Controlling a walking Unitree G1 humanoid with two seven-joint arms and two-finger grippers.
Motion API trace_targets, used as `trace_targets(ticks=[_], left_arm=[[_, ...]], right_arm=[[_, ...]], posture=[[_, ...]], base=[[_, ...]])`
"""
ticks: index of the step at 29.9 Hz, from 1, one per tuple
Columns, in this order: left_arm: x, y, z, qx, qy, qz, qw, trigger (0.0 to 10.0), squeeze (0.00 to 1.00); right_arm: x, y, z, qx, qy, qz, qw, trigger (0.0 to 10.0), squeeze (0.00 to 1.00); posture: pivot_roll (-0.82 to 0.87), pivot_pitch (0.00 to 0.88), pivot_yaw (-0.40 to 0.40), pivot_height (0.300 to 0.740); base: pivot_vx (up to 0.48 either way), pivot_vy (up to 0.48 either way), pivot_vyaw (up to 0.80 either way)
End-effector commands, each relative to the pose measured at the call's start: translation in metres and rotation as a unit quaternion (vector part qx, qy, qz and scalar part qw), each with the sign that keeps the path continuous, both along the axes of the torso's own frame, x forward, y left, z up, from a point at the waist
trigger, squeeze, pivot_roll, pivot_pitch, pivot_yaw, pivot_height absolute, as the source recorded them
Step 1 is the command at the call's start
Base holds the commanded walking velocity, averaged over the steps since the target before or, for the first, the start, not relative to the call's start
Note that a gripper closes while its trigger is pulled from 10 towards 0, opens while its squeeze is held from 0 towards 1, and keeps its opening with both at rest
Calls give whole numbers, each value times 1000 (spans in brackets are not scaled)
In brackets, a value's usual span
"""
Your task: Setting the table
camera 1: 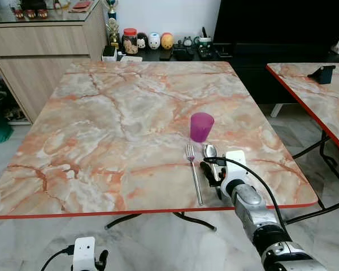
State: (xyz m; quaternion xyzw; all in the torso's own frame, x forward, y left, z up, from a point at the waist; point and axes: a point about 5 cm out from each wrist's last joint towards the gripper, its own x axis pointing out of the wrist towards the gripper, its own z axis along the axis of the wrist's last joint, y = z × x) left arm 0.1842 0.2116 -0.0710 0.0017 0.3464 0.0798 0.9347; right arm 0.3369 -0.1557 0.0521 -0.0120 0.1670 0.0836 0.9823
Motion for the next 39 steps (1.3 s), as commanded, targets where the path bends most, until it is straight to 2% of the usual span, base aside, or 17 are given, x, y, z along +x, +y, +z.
trace_targets(ticks=[1,3,4,5,6,39], left_arm=[[-6,1,-3,0,11,8,1000,10000,0],[-6,1,-3,1,11,8,1000,10000,0],[-6,1,-3,1,12,7,1000,10000,0],[-6,1,-3,1,12,7,1000,10000,0],[-6,1,-3,0,12,8,1000,10000,0],[-5,-1,-3,-4,10,6,1000,10000,0]], right_arm=[[2,3,2,0,-2,6,1000,10000,0],[2,4,1,-6,5,9,1000,10000,0],[1,4,-2,-11,13,12,1000,9569,0],[1,4,-2,-11,13,12,1000,9569,0],[0,4,-4,-13,17,14,1000,0,0],[-3,3,-9,-20,29,12,999,0,0]], posture=[[-75,6,-43,719],[-75,5,-42,719],[-75,5,-43,719],[-75,5,-43,719],[-74,6,-43,719],[-74,10,-42,719]], base=[[0,0,0],[0,0,0],[0,0,0],[0,0,0],[0,0,0],[0,0,0]])
